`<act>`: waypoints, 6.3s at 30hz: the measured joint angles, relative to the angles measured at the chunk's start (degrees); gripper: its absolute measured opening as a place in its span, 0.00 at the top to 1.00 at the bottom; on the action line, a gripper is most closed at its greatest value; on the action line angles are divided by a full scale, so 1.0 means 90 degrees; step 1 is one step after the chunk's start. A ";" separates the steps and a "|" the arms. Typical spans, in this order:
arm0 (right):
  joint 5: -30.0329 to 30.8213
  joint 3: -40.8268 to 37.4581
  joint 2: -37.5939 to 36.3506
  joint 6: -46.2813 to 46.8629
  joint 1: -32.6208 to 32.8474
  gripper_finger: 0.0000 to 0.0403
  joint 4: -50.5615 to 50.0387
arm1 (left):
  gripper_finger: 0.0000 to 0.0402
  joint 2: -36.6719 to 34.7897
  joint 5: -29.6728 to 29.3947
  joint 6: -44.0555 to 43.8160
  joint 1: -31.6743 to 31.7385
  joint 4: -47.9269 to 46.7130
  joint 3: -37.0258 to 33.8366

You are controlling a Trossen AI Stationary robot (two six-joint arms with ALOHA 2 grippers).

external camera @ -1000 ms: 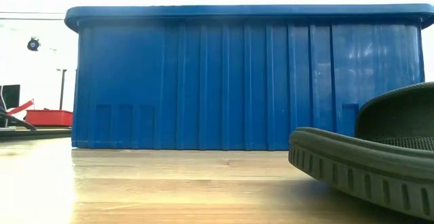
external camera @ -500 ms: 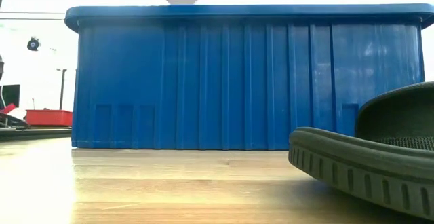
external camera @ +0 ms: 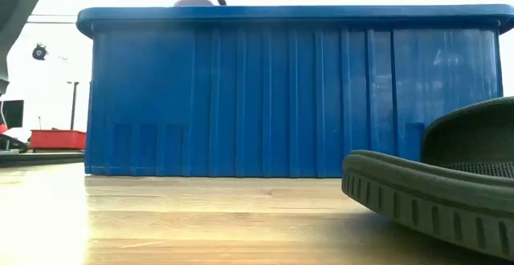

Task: Pick and place slides into bin
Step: Put the pink slipper into the blue bin, then put the black slipper into the blue bin

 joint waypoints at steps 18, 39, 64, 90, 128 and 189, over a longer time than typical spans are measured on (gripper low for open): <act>-0.0322 -0.0056 0.0013 -0.0273 -0.0569 0.98 0.0553 | 1.00 0.1064 -0.0705 -0.0541 0.0728 0.0385 -0.1074; -0.0896 -0.0056 0.0435 -0.0170 -0.1619 0.98 0.1171 | 1.00 -0.0167 -0.0445 0.1132 0.1212 0.3441 -0.4320; -0.1239 -0.0056 0.0506 0.0051 -0.1695 0.98 0.1200 | 1.00 0.0170 -0.0471 0.1876 0.1294 0.5632 -0.5780; -0.1549 -0.0053 0.0371 0.0110 -0.1692 0.98 0.1031 | 0.32 -0.0096 0.0056 0.1796 0.1406 0.3742 -0.4729; 0.1377 -0.2023 -0.1760 0.5693 0.4196 0.98 -0.0961 | 0.29 -0.1775 0.1200 -0.4270 -0.2818 0.4149 -0.3227; 0.1348 -0.0863 0.3391 1.0236 0.5118 0.97 0.0100 | 0.29 -0.2017 0.0461 -0.4280 -0.4005 0.4269 -0.3475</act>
